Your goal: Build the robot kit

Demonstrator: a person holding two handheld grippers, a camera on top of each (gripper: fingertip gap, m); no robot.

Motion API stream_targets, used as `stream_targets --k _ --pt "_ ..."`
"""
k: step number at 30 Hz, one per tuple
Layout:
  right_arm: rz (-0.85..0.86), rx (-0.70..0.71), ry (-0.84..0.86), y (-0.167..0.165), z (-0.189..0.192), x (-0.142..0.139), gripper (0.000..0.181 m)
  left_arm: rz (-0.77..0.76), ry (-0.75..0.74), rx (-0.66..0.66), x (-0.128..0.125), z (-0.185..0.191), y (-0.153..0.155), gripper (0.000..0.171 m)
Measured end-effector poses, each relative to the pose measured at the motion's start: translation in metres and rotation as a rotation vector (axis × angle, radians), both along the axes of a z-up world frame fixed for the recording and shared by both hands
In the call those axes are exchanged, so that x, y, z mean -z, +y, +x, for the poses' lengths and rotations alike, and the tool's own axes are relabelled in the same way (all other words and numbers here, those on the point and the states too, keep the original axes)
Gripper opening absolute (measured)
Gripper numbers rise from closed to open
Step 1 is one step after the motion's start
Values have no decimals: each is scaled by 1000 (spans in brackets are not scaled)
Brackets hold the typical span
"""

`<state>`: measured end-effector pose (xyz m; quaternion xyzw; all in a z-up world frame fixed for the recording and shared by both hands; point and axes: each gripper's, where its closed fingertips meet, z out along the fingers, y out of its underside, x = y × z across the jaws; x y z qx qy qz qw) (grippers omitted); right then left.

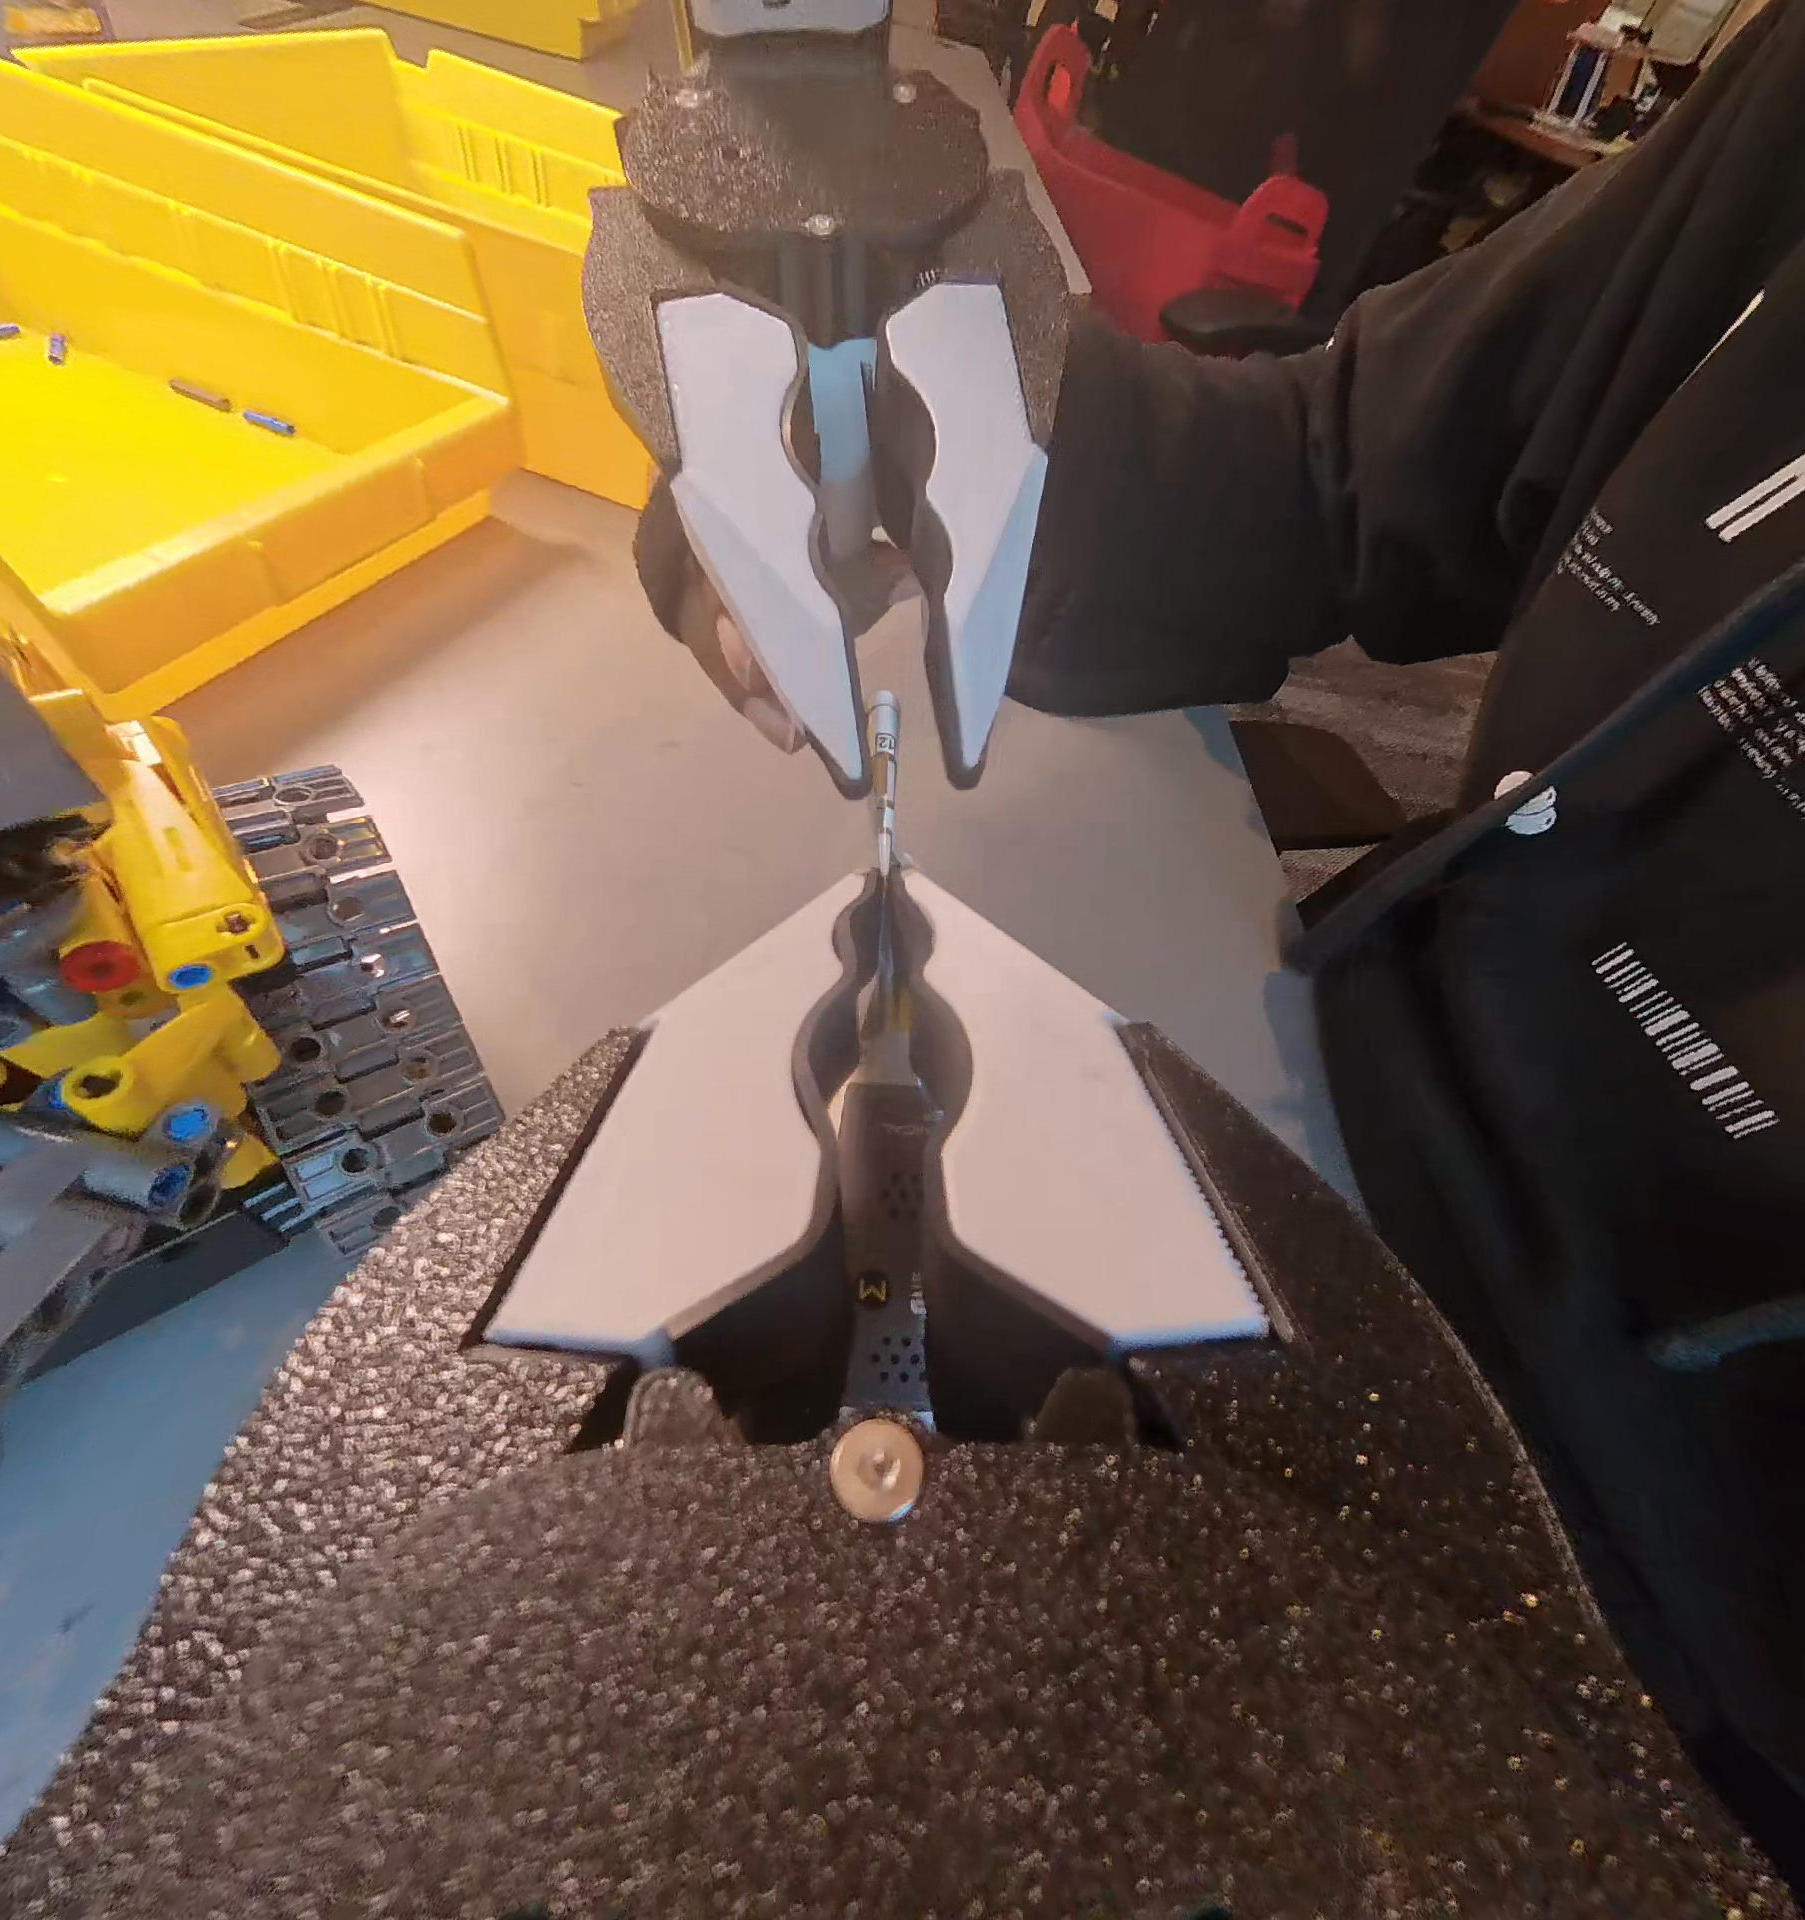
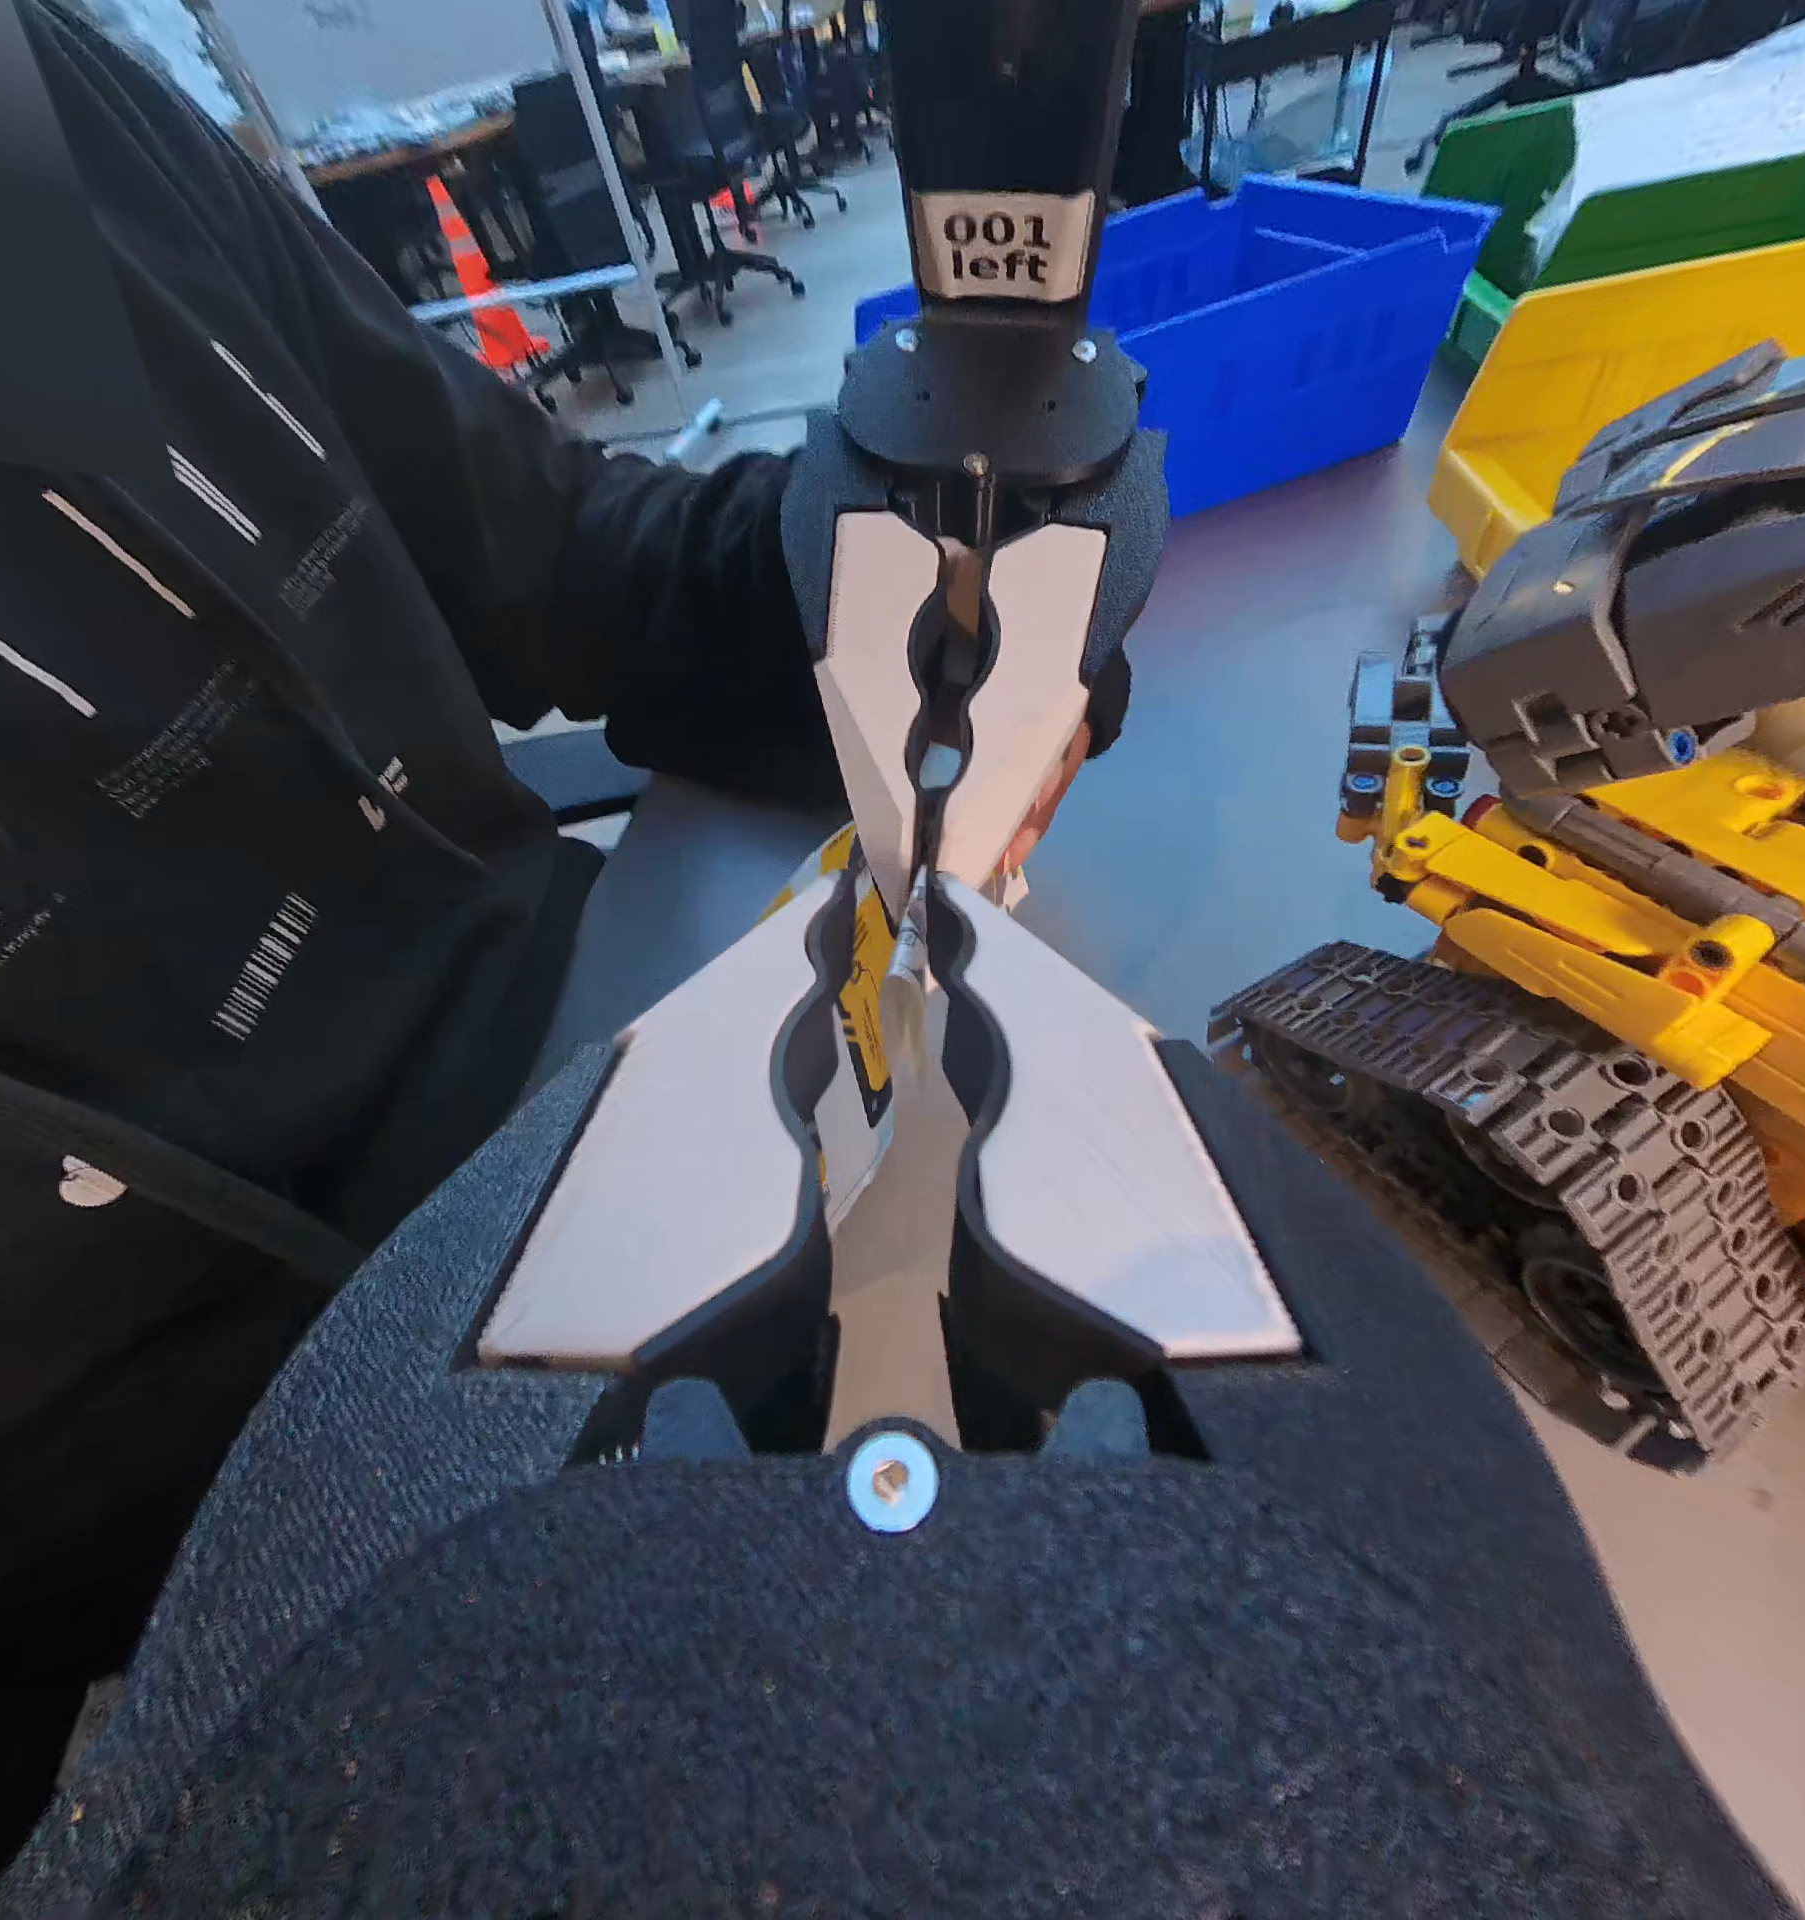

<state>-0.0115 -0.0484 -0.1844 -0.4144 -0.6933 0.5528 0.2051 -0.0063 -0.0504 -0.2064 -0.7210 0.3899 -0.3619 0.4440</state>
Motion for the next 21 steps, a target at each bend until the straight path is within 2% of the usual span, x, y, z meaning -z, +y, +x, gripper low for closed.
stream_targets --k 2,7,11,14,17,18,21 --pt "65 15 -39 1 0 8 7 6 16 -1 1 0 0 0" --pt "40 44 -64 5 -2 12 2 26 45 -26 4 -3 3 1" --pt "-45 92 -10 16 -4 0 1 38 -24 -138 -8 -23 20 32" --pt "-88 159 125 33 -6 -23 0 -12 -178 -208 -25 -44 30 55" --pt "-82 217 302 45 -2 -51 0 -119 -358 -180 -38 -55 31 75" --pt "-65 236 351 48 0 -58 0 -146 -403 -155 -41 -54 29 74" --pt "25 272 407 50 1 -62 0 -146 -465 -36 -50 -38 14 51"
